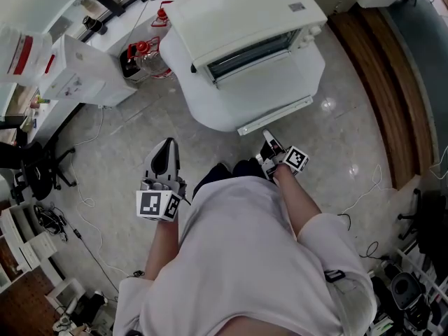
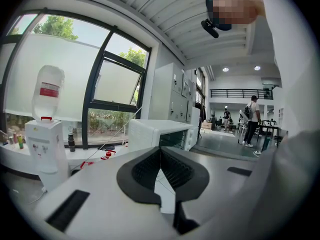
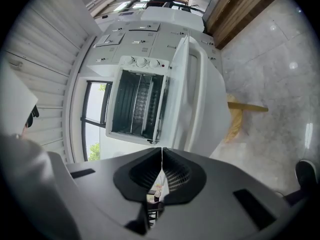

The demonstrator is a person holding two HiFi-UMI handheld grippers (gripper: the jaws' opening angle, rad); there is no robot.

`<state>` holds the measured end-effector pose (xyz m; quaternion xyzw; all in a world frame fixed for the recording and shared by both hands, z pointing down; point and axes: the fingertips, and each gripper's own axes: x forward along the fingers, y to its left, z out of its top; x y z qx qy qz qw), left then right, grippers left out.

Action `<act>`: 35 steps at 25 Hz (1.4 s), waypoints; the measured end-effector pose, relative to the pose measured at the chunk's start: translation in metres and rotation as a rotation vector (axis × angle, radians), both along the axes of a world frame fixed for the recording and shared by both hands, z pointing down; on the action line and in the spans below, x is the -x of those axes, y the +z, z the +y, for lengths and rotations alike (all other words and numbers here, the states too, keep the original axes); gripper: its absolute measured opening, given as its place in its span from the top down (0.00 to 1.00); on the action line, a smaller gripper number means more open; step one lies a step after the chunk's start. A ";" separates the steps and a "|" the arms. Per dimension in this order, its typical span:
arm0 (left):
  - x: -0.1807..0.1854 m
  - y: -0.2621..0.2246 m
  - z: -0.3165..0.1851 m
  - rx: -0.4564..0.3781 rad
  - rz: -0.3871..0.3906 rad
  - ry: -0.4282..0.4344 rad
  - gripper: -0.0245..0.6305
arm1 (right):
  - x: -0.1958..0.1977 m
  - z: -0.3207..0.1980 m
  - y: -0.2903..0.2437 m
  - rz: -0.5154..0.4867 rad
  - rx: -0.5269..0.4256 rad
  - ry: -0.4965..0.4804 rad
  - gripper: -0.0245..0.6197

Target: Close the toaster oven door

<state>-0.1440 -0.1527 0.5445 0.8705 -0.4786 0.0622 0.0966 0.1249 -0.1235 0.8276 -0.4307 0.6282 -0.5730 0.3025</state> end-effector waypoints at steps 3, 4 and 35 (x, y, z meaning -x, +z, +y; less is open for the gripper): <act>0.003 0.009 0.000 0.000 0.003 -0.004 0.93 | 0.002 0.000 0.008 0.000 0.007 0.007 0.94; 0.004 0.012 0.000 0.001 0.003 -0.006 0.93 | 0.003 0.000 0.011 0.002 0.004 0.004 0.94; 0.028 0.051 0.000 -0.012 -0.021 -0.049 0.93 | 0.017 -0.017 0.051 -0.076 -0.009 0.004 0.75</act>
